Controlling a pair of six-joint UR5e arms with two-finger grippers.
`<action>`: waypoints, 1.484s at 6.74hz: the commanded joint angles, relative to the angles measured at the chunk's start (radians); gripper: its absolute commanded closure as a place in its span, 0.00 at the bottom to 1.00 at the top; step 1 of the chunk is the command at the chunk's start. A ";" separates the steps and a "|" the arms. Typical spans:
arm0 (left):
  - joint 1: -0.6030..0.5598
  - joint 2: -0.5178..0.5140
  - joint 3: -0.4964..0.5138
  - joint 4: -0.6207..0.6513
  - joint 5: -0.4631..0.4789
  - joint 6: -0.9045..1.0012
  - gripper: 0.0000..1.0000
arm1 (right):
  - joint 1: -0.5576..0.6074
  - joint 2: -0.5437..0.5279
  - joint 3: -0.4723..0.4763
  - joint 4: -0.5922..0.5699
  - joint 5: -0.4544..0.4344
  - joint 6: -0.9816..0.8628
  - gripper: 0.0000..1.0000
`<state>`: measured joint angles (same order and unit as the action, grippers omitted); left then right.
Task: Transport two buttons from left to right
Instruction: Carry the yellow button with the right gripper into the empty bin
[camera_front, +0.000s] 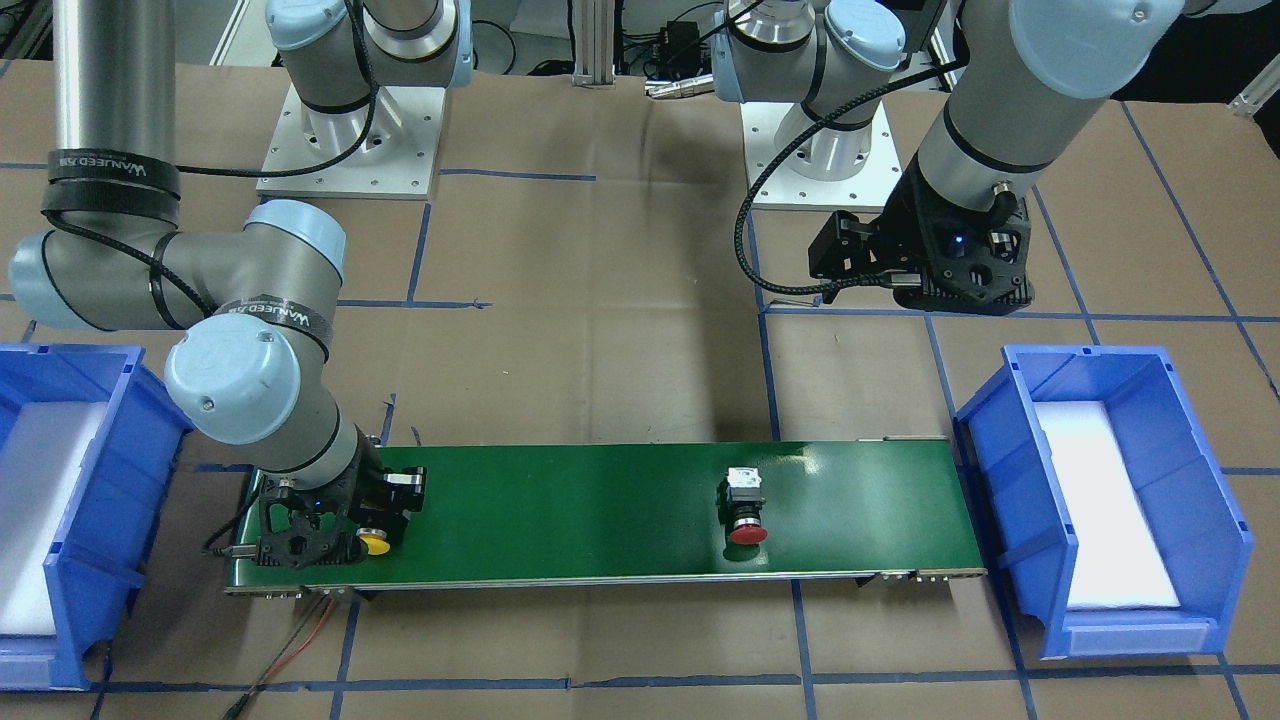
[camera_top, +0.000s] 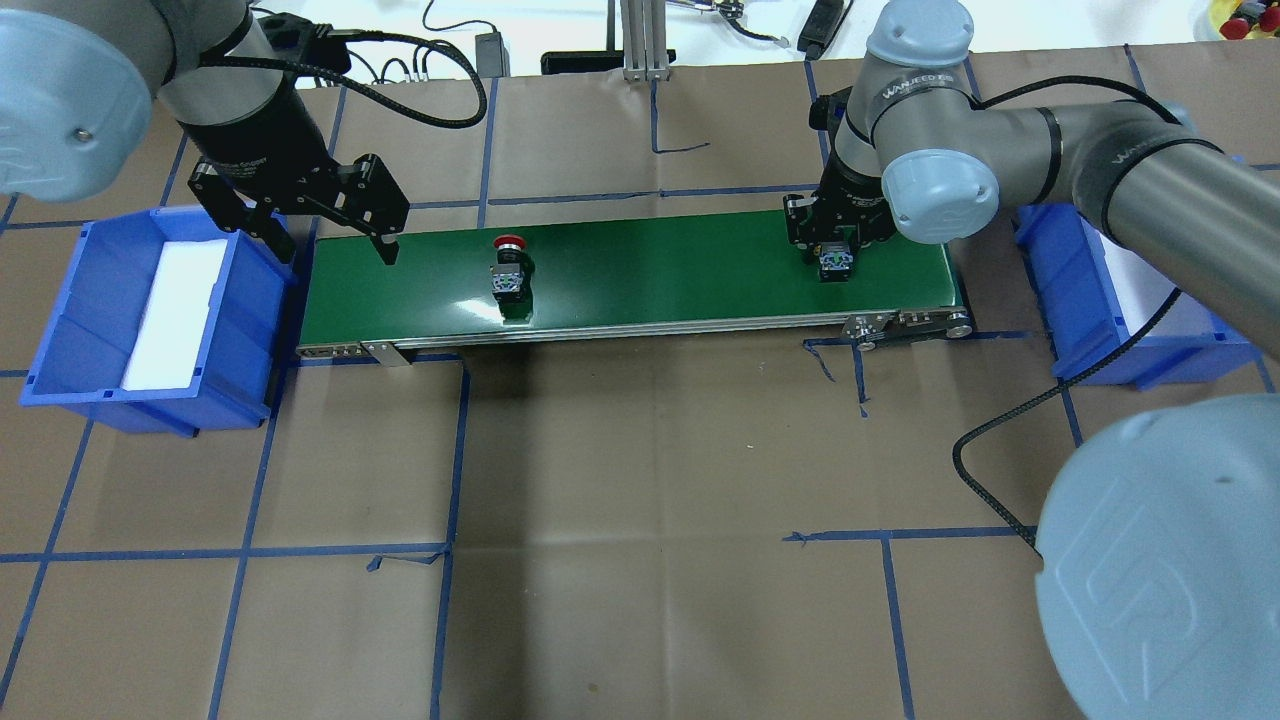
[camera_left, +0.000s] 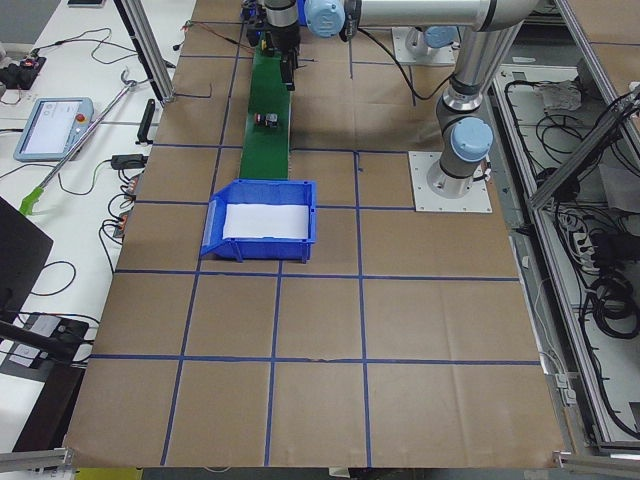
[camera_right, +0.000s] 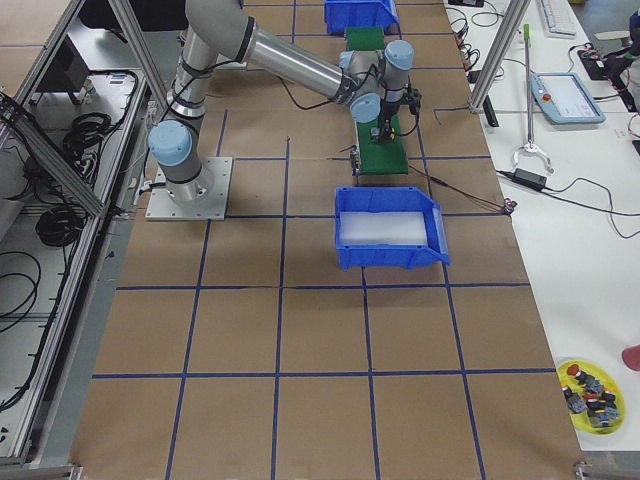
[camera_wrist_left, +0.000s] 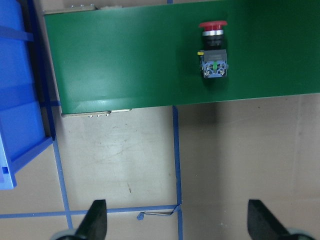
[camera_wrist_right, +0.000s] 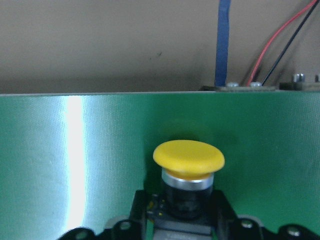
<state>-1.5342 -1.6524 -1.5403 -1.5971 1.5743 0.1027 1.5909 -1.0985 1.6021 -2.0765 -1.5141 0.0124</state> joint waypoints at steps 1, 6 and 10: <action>0.002 -0.013 0.020 0.009 0.001 -0.001 0.00 | -0.023 -0.049 -0.002 0.044 -0.003 -0.002 0.97; 0.002 -0.029 0.023 0.009 -0.002 -0.011 0.00 | -0.458 -0.170 -0.172 0.401 -0.005 -0.608 0.96; 0.002 -0.026 0.022 0.009 -0.002 -0.012 0.00 | -0.617 -0.094 -0.047 0.195 -0.001 -0.845 0.96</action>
<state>-1.5325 -1.6795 -1.5186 -1.5877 1.5719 0.0906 0.9837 -1.2170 1.4876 -1.7815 -1.5141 -0.8232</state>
